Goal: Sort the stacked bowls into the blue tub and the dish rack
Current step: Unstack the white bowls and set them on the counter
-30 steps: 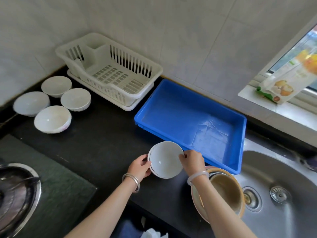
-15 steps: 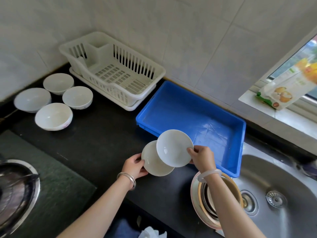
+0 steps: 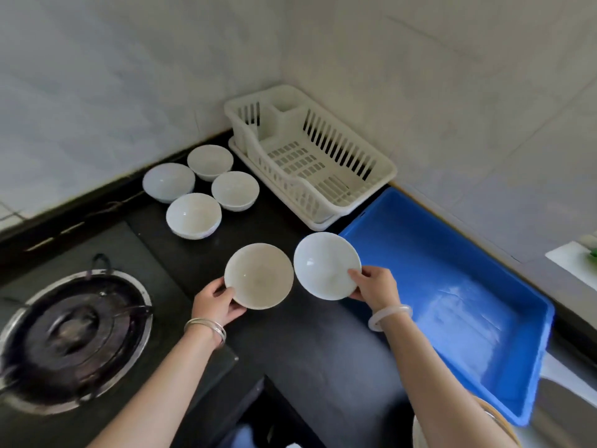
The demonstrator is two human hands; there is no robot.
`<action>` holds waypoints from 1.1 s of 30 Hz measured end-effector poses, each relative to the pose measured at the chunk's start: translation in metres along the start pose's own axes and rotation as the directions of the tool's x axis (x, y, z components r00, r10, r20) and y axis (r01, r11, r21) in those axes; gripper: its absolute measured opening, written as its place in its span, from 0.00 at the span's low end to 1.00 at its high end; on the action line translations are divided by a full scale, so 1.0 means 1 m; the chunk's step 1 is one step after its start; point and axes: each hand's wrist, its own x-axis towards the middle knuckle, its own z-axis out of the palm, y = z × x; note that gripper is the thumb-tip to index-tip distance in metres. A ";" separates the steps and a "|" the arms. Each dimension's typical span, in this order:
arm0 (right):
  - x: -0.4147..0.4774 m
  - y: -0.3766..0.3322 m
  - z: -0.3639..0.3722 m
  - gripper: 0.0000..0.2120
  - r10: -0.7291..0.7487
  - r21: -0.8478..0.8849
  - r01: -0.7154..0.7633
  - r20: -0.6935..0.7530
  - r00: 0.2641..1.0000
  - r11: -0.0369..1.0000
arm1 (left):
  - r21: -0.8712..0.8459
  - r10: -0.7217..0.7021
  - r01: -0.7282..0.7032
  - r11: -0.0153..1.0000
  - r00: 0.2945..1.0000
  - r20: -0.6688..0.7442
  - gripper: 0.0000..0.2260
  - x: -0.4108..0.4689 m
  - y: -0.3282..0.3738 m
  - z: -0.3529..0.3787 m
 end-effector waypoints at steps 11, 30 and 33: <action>0.063 -0.035 0.101 0.04 0.199 0.068 -0.203 0.056 0.978 0.977 | -0.185 -0.025 -0.010 0.983 0.982 -0.187 0.17 0.039 0.021 -0.024; 0.089 -0.023 0.128 0.09 0.328 0.251 -0.355 0.143 0.934 0.900 | -0.300 -0.071 0.009 0.954 0.978 -0.195 0.16 0.047 0.019 -0.026; 0.087 -0.015 0.126 0.16 0.278 0.318 -0.321 0.172 0.945 0.892 | -0.332 -0.086 0.015 0.943 0.976 -0.200 0.17 0.045 0.018 -0.023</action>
